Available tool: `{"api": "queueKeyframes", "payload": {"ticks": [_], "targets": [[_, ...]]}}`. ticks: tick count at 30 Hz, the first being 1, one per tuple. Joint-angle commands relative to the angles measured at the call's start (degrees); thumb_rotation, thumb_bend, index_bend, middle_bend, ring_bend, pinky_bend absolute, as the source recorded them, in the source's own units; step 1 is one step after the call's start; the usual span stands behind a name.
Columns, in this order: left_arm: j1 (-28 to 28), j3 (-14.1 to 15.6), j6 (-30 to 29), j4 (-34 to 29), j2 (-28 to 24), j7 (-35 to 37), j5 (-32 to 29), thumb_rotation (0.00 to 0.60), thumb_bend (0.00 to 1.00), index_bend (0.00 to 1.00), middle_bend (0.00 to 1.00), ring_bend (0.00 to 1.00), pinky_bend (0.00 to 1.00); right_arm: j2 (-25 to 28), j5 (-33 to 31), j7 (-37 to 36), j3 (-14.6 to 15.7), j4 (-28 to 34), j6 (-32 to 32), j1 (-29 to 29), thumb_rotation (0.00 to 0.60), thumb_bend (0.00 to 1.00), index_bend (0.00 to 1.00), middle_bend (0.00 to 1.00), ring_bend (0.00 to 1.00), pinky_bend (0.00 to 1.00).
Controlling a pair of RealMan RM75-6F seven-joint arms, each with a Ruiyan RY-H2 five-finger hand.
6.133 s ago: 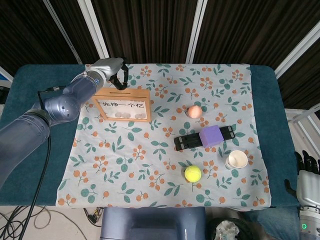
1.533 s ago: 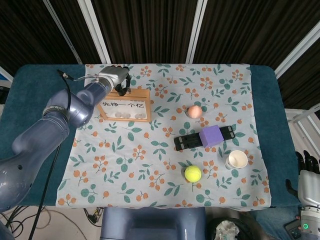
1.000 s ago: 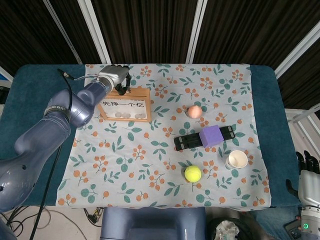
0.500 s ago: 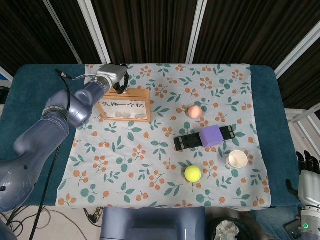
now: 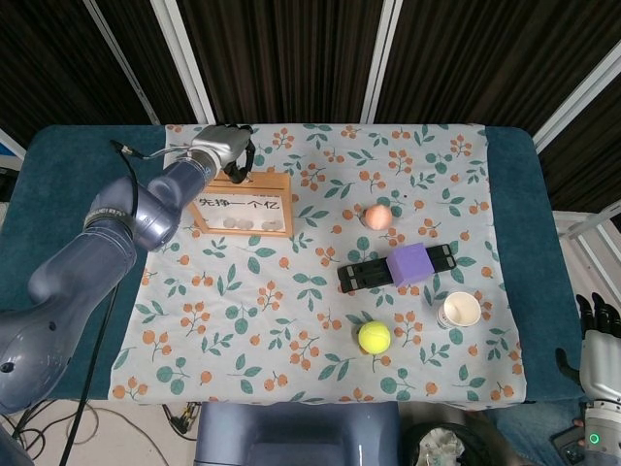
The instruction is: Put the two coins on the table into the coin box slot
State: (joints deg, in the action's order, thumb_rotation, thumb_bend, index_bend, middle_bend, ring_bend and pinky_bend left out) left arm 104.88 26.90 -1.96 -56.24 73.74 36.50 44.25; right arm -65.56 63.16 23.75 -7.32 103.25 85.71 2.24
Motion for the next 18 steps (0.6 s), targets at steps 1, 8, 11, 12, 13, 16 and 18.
{"api": "queueKeyframes", "payload": {"ticks": [1, 8, 11, 12, 13, 16, 18], "targets": [[0.1, 0.1, -0.1, -0.2, -0.1, -0.3, -0.4, 0.6, 0.5, 0.52, 0.02, 0.0, 0.0, 0.0, 0.0, 0.0, 0.0, 0.0, 0.0, 0.0, 0.6, 0.41, 0.1, 0.05, 0.08, 0.0], [0.4, 0.2, -0.7, -1.0, -0.4, -1.1, -1.4, 0.6, 0.5, 0.52, 0.02, 0.0, 0.0, 0.0, -0.4, 0.1, -0.2, 0.2, 0.0, 0.1, 0.6, 0.41, 0.1, 0.05, 0.08, 0.0], [0.5, 0.2, -1.0, -1.4, -0.6, -1.4, -1.8, 0.6, 0.5, 0.52, 0.02, 0.0, 0.0, -0.1, -0.4, 0.3, -0.1, 0.1, 0.2, 0.1, 0.6, 0.41, 0.1, 0.05, 0.08, 0.0], [0.6, 0.3, -1.0, -1.5, -0.7, -1.6, -1.9, 0.6, 0.5, 0.52, 0.02, 0.0, 0.0, -0.1, -0.4, 0.3, -0.1, 0.1, 0.2, 0.1, 0.6, 0.41, 0.1, 0.05, 0.08, 0.0], [0.6, 0.3, -1.0, -1.6, -0.8, -1.7, -2.0, 0.6, 0.5, 0.52, 0.02, 0.0, 0.0, -0.1, -0.5, 0.3, -0.1, 0.1, 0.1, 0.1, 0.6, 0.41, 0.1, 0.05, 0.08, 0.0], [0.9, 0.5, -1.1, -2.2, -1.1, -2.1, -2.4, 0.6, 0.5, 0.52, 0.02, 0.0, 0.0, -0.1, -0.5, 0.4, -0.1, 0.1, 0.1, 0.1, 0.6, 0.41, 0.1, 0.05, 0.08, 0.0], [1.0, 0.6, -1.2, -2.7, -1.4, -2.3, -2.6, 0.6, 0.5, 0.52, 0.02, 0.0, 0.0, -0.1, -0.5, 0.5, -0.1, 0.0, 0.1, 0.1, 0.6, 0.41, 0.1, 0.05, 0.08, 0.0]]}}
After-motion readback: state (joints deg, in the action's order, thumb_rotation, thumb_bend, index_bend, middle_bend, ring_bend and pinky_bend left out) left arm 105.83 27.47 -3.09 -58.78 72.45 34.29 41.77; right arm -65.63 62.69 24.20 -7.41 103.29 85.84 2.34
